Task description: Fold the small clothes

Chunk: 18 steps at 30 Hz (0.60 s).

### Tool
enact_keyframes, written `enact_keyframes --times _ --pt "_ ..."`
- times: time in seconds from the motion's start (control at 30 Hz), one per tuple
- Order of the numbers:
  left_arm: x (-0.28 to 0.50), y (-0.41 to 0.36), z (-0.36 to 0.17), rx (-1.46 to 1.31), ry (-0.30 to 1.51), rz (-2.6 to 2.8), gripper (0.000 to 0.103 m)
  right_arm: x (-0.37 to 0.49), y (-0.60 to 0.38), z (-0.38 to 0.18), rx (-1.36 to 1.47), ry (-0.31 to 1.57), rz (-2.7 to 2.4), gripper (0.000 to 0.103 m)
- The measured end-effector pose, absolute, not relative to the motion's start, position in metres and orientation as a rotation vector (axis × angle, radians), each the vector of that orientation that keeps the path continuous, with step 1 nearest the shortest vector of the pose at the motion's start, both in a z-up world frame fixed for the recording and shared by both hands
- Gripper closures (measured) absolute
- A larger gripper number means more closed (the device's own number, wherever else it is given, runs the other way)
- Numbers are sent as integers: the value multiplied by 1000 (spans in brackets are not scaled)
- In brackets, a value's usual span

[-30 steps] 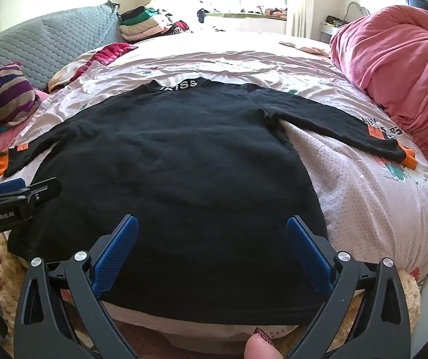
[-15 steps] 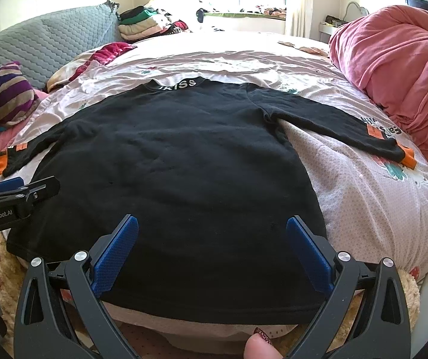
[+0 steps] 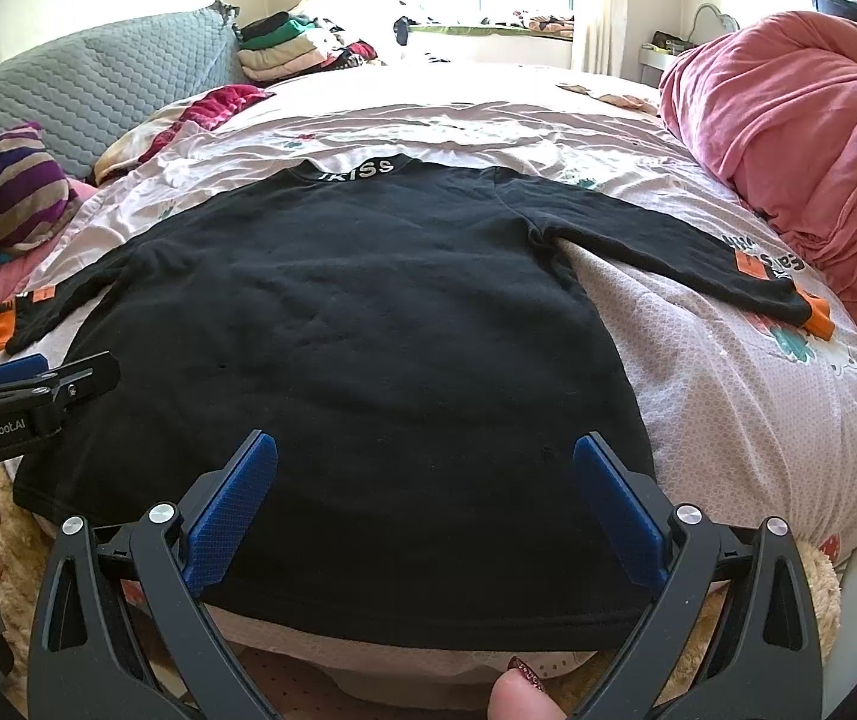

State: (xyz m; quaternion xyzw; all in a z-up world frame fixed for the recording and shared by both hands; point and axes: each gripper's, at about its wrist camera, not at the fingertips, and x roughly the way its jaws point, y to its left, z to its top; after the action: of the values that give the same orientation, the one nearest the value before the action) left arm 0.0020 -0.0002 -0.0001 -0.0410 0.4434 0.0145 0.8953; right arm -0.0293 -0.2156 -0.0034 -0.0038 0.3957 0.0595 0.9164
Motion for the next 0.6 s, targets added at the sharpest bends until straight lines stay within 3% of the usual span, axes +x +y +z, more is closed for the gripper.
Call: enact_keyframes --times 0.6 --pt "7 -3 -2 -81 922 28 8 -27 -220 -2 -3 812 118 4"
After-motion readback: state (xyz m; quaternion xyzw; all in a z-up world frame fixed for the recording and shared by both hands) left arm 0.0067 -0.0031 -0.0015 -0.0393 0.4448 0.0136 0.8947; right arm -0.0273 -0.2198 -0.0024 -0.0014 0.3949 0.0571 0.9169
